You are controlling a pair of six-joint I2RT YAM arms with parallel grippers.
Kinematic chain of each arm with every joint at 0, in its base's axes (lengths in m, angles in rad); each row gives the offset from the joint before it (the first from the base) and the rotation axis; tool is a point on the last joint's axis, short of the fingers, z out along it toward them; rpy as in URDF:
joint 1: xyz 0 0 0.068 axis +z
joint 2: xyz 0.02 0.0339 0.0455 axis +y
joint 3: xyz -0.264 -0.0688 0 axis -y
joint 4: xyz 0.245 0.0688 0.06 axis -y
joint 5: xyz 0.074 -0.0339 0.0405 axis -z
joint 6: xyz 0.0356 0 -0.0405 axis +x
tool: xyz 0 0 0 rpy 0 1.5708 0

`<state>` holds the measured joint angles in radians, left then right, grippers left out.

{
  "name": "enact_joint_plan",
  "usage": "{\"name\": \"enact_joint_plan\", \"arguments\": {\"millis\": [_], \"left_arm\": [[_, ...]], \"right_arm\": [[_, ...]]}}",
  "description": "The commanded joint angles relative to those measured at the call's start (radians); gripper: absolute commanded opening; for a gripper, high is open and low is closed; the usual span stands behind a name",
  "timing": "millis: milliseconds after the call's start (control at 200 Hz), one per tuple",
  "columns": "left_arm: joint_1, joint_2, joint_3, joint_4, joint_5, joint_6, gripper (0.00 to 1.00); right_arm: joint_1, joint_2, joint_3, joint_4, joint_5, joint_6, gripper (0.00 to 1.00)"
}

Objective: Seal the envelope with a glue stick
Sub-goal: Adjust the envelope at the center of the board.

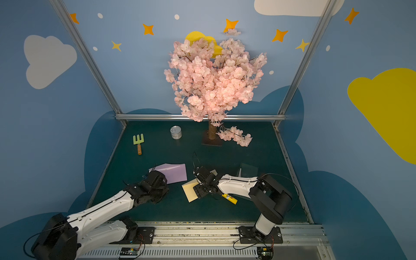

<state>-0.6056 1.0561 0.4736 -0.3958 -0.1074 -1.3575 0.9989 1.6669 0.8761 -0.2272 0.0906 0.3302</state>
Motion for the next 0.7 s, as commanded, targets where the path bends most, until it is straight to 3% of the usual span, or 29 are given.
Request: {"name": "enact_joint_plan", "arguments": {"millis": [0, 395, 696], "left_arm": [[-0.002, -0.012, -0.008, -0.007, -0.008, -0.004, 0.14], [0.003, -0.077, -0.041, -0.016, -0.028, -0.013, 0.15], [-0.001, -0.101, -0.027, 0.008, 0.02, 0.062, 0.16]], "right_arm": [[0.012, 0.078, 0.026, -0.076, 0.127, 0.091, 0.8], [0.015, 0.181, 0.1, -0.106, 0.206, 0.194, 0.82], [0.019, -0.128, 0.118, -0.185, 0.141, 0.085, 0.82]]}}
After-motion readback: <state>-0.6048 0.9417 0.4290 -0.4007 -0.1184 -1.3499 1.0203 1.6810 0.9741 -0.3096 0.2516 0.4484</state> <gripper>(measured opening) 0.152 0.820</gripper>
